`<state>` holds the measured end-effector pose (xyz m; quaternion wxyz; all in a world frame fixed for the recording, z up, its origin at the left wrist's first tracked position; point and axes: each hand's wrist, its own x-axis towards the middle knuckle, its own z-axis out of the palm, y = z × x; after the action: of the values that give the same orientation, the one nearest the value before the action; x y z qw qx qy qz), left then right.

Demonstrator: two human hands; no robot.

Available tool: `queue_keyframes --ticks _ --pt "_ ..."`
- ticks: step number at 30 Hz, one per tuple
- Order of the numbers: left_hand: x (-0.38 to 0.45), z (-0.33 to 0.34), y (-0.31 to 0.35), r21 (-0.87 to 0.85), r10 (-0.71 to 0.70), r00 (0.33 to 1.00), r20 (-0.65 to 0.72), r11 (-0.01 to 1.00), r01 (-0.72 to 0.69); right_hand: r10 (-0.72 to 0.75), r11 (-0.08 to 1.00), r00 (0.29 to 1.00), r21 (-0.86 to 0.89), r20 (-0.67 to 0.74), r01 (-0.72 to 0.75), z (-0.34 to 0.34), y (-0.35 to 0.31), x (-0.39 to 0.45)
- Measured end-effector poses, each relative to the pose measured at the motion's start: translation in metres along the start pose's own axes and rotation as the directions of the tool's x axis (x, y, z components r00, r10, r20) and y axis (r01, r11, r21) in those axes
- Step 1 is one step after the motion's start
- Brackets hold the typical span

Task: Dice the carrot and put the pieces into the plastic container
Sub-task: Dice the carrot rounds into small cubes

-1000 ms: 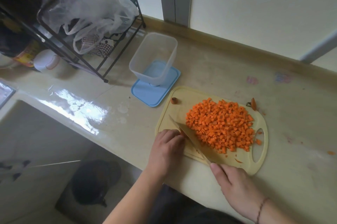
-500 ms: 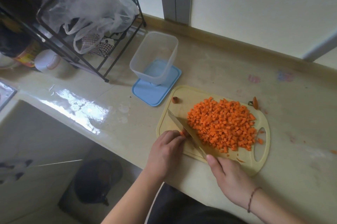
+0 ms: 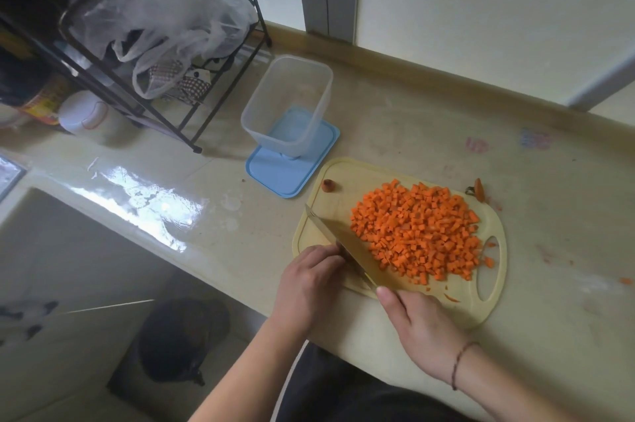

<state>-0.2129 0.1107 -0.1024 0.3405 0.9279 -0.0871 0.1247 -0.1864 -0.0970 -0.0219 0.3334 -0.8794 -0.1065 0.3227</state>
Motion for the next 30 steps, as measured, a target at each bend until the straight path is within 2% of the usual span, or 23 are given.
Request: queue_keyframes --ticks 11,19,23,27,30 --pt "-0.002 -0.001 0.000 -0.036 -0.020 0.998 -0.059 0.999 0.018 -0.010 0.999 1.000 0.053 -0.009 0.011 -0.001 0.008 -0.015" --pt "0.000 -0.003 0.001 -0.026 -0.021 0.998 -0.066 0.999 0.019 -0.008 1.000 1.000 -0.017 -0.010 0.008 0.007 0.001 -0.001" --pt "0.001 -0.006 0.002 -0.004 -0.015 1.000 -0.026 1.000 0.015 -0.022 0.999 1.000 0.026 0.002 0.022 0.001 -0.005 0.001" --pt "0.003 -0.009 -0.001 -0.011 -0.024 1.000 0.012 1.000 0.024 -0.028 0.998 0.998 0.063 -0.060 0.032 -0.022 0.004 -0.020" --pt "0.006 -0.013 -0.001 -0.075 -0.057 0.998 -0.012 0.996 0.056 -0.061 0.998 0.988 -0.034 -0.145 0.056 -0.043 0.020 -0.030"
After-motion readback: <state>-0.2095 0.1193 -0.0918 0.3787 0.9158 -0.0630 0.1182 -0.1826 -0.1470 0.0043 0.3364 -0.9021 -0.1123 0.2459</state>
